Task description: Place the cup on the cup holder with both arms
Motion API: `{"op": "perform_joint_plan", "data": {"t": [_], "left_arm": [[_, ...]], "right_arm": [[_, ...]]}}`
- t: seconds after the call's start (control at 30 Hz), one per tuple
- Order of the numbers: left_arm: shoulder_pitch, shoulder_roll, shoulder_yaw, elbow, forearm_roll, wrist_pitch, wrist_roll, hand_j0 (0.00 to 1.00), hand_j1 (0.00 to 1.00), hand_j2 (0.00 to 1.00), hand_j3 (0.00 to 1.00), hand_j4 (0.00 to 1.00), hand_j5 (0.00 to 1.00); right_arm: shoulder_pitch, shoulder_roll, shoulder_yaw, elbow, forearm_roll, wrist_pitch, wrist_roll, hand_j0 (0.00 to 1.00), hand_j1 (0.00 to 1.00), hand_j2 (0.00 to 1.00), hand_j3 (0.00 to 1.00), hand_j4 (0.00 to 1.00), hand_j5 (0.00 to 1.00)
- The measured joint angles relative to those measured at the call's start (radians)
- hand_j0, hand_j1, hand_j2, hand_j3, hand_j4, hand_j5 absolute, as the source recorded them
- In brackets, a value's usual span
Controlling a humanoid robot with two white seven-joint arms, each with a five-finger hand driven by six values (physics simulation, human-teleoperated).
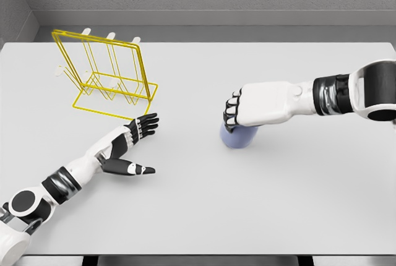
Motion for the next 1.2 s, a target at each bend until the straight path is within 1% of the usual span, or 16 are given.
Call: {"op": "perform_joint_plan", "data": {"t": [0.23,0.43,0.73,0.77,0.8,0.83,1.1,1.13,1.2], "left_arm": [[-0.003,0.000,0.000,0.008,0.000,0.000,0.000,1.00,1.00,1.00,1.00,1.00,1.00],[-0.003,0.000,-0.001,0.015,0.000,0.000,0.000,1.00,1.00,1.00,1.00,1.00,1.00],[-0.005,0.000,0.000,0.018,0.000,0.000,0.000,1.00,1.00,1.00,1.00,1.00,1.00],[-0.005,0.000,0.000,0.019,0.000,0.000,0.000,1.00,1.00,1.00,1.00,1.00,1.00],[-0.005,-0.001,-0.001,0.019,0.000,0.000,0.000,1.00,1.00,1.00,1.00,1.00,1.00],[-0.005,0.000,0.000,0.020,0.000,0.000,0.000,1.00,1.00,1.00,1.00,1.00,1.00],[-0.005,0.000,0.000,0.020,-0.001,0.000,0.000,1.00,1.00,1.00,1.00,1.00,1.00],[-0.003,0.000,0.000,0.020,-0.001,0.000,0.000,1.00,1.00,1.00,1.00,1.00,1.00],[-0.005,0.000,0.000,0.021,-0.001,0.000,0.000,1.00,1.00,1.00,1.00,1.00,1.00]], "right_arm": [[0.005,0.050,0.008,-0.002,-0.016,0.000,0.000,0.53,0.53,0.53,0.53,0.53,0.53],[0.005,0.100,0.045,-0.002,-0.021,0.000,0.000,0.53,0.53,0.53,0.53,0.53,0.53],[0.008,0.117,0.068,-0.002,-0.020,0.000,0.000,0.53,0.53,0.53,0.53,0.53,0.53],[0.008,0.119,0.069,-0.002,-0.020,0.000,0.000,0.58,0.58,0.58,0.58,0.58,0.58],[0.008,0.120,0.069,-0.002,-0.020,0.000,0.000,0.82,0.82,0.82,0.82,0.82,0.82],[0.011,0.120,0.069,-0.002,-0.019,0.000,0.000,0.99,0.99,0.99,0.99,0.99,0.99],[0.009,0.110,0.058,0.000,-0.014,0.001,0.000,1.00,1.00,1.00,1.00,1.00,1.00],[0.009,0.102,0.040,0.000,-0.014,0.000,0.000,1.00,1.00,1.00,1.00,1.00,1.00],[0.012,0.077,-0.037,0.000,-0.028,0.000,-0.005,1.00,1.00,1.00,1.00,1.00,1.00]]}}
